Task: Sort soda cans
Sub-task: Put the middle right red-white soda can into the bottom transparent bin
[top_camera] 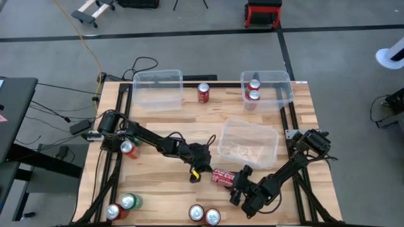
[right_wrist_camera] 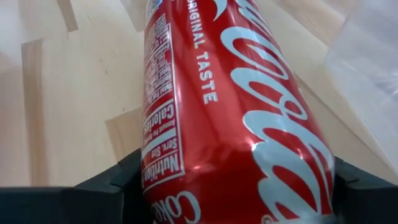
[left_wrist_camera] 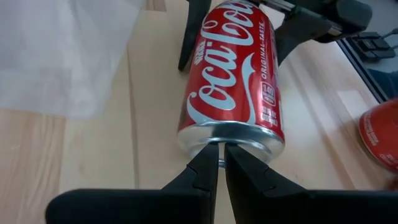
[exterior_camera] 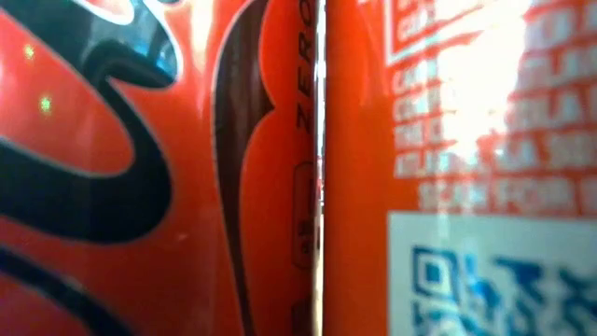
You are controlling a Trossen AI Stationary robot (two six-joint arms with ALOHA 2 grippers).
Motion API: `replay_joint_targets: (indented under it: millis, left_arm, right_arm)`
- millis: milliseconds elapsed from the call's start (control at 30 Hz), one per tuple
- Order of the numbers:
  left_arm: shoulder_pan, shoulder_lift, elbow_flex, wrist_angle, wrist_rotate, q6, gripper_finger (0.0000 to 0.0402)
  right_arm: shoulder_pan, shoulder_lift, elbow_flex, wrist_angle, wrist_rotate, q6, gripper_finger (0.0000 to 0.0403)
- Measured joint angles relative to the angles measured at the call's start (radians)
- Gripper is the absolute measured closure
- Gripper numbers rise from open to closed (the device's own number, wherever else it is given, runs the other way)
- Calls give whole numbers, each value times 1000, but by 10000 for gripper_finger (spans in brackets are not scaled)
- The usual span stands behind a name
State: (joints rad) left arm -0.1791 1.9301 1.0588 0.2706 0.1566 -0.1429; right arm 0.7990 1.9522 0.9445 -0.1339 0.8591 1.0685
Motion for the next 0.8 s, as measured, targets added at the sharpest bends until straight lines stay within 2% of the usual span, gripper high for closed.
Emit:
replay_joint_targets:
  millis: [133,367,600,800]
  left_arm:
    - [-1,0,-1,-2,3,0,377]
    - [3,0,0,-7,-19,0,377]
    - [2,0,0,-19,-8,0,377]
    - [1,0,0,-19,-8,0,377]
  right_arm:
    - [8,-29,33,-72,-13,-45,105]
    - [26,-164,150,-394,-89,-67,105]
    - [63,-319,250,-666,-87,-42,105]
    - [71,-441,310,-811,-75,-33,105]
